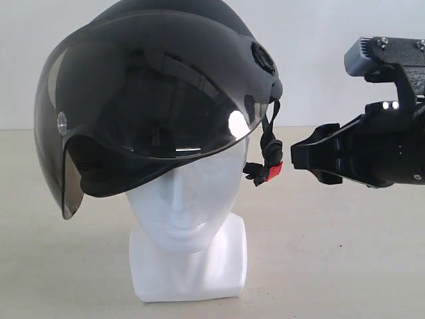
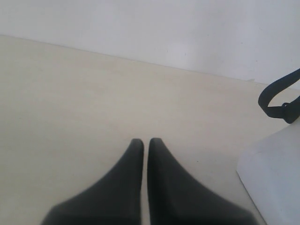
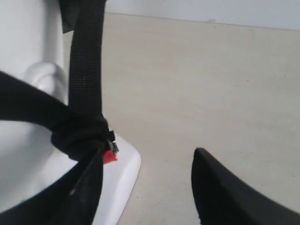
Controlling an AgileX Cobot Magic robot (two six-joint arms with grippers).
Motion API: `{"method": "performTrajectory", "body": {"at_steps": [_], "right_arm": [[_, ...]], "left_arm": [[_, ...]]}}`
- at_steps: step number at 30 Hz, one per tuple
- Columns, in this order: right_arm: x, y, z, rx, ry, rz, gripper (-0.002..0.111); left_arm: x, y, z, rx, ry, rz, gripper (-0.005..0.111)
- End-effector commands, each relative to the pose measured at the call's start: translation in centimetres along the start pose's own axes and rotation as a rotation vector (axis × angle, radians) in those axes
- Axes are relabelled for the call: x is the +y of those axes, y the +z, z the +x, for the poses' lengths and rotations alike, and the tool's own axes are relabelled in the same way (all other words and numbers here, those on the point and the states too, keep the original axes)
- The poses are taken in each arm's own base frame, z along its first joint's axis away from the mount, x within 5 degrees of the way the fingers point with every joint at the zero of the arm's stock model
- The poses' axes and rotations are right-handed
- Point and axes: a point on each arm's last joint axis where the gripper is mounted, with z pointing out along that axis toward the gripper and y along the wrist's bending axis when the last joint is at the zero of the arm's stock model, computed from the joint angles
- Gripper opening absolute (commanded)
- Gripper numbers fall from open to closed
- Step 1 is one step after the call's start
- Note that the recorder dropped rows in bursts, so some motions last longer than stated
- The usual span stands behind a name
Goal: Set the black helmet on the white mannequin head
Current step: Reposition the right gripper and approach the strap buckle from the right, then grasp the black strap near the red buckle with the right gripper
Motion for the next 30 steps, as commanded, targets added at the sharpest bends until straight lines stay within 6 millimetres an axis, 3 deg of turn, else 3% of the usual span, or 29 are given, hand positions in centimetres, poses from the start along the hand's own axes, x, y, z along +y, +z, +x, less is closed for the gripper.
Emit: {"method": "performTrajectory", "body": {"at_steps": [1, 8, 15, 20, 30], "right_arm": [[-0.1, 0.1, 0.5, 0.043, 0.026, -0.016, 0.06], [1.1, 0.0, 1.1, 0.115, 0.018, -0.14, 0.06], [1.8, 0.1, 0.2, -0.056, -0.132, -0.227, 0.06], [1.0, 1.0, 2.2, -0.039, -0.198, -0.184, 0.06], [1.2, 1.0, 2.0, -0.056, -0.255, -0.201, 0.06]], "left_arm": [[0.0, 0.0, 0.0, -0.002, -0.002, 0.004, 0.004], [0.0, 0.0, 0.0, -0.002, -0.002, 0.004, 0.004], [0.0, 0.0, 0.0, -0.002, -0.002, 0.004, 0.004], [0.0, 0.0, 0.0, -0.002, -0.002, 0.004, 0.004], [0.0, 0.0, 0.0, -0.002, -0.002, 0.004, 0.004]]}}
